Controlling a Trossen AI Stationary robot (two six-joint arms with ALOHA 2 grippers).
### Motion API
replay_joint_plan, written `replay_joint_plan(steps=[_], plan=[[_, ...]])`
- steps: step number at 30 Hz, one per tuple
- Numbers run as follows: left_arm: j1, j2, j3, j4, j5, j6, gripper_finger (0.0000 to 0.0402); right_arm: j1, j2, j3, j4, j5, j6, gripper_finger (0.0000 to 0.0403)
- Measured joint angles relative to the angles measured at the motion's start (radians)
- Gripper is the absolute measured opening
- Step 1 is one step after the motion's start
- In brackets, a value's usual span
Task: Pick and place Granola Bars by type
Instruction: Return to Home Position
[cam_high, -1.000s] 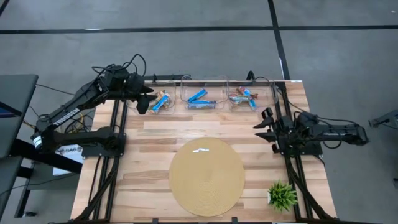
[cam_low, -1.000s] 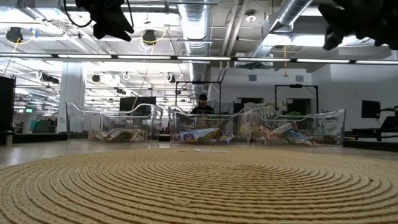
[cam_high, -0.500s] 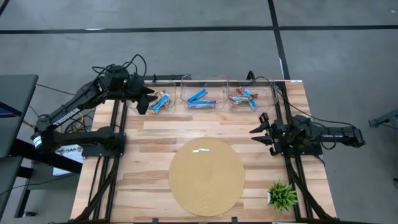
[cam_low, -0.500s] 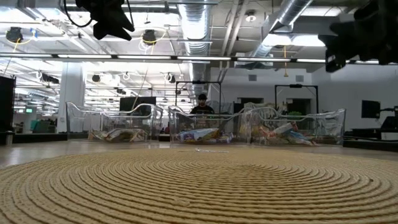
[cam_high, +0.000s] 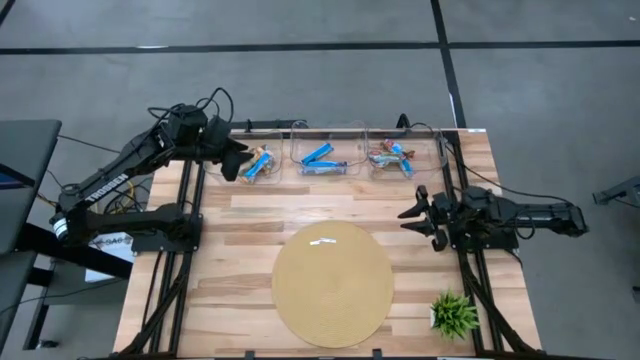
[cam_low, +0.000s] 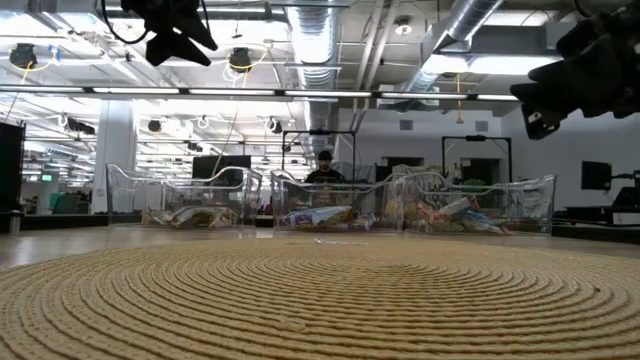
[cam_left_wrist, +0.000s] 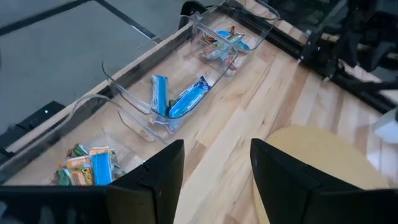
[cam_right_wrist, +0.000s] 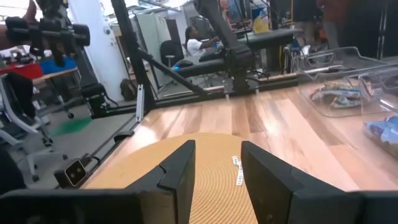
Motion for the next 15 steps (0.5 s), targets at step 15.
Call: replay_joint_plan(steps=[15], plan=[[-0.239,-0.159,-0.279,0.214,0.205,0.019,0.0178,0.000,0.000,0.000,0.000,0.000,0.012,0.0123]])
